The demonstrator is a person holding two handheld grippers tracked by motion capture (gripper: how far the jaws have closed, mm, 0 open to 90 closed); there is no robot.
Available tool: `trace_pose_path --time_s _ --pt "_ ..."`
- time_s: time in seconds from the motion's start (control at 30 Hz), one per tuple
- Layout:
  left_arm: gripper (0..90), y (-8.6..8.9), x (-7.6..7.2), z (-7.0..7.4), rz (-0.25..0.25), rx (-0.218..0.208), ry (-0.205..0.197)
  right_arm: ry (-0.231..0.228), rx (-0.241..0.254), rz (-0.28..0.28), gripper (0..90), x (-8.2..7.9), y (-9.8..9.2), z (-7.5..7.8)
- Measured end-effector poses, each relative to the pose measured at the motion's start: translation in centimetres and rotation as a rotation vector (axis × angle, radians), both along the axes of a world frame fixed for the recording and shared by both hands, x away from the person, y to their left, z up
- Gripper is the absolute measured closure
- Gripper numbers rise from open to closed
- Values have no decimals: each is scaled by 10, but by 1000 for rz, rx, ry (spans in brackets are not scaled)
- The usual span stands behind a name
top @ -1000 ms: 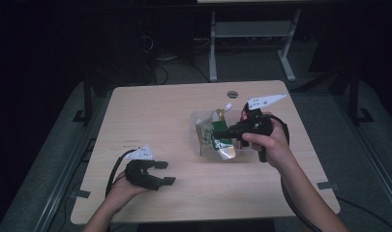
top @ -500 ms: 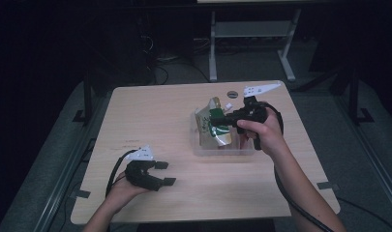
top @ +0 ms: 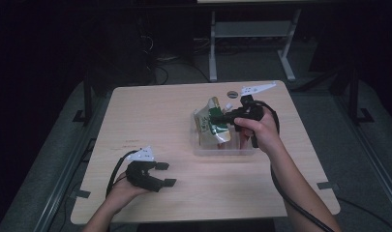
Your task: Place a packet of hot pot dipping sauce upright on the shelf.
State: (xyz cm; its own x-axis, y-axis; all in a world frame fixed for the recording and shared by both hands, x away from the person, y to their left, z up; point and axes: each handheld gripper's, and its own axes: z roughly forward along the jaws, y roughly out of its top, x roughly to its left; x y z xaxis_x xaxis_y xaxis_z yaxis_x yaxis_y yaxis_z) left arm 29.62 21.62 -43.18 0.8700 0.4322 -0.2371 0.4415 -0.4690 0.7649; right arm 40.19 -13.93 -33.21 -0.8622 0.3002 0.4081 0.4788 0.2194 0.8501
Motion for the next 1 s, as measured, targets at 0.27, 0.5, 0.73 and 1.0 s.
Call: trace_pose_path --time_s 0.27,0.5,0.73,1.0 --pt "269 -1 -1 -1 -1 3 8 19 -29 -7 900 3 5 -14" --pt "265 -2 -1 -2 -5 4 12 32 -35 -10 900 6 11 -22" --pt "262 -3 -1 -3 -11 8 16 33 -64 -21 900 8 19 -28" --pt "259 -5 -2 -4 -19 16 20 22 -87 -36 881 10 22 -31"
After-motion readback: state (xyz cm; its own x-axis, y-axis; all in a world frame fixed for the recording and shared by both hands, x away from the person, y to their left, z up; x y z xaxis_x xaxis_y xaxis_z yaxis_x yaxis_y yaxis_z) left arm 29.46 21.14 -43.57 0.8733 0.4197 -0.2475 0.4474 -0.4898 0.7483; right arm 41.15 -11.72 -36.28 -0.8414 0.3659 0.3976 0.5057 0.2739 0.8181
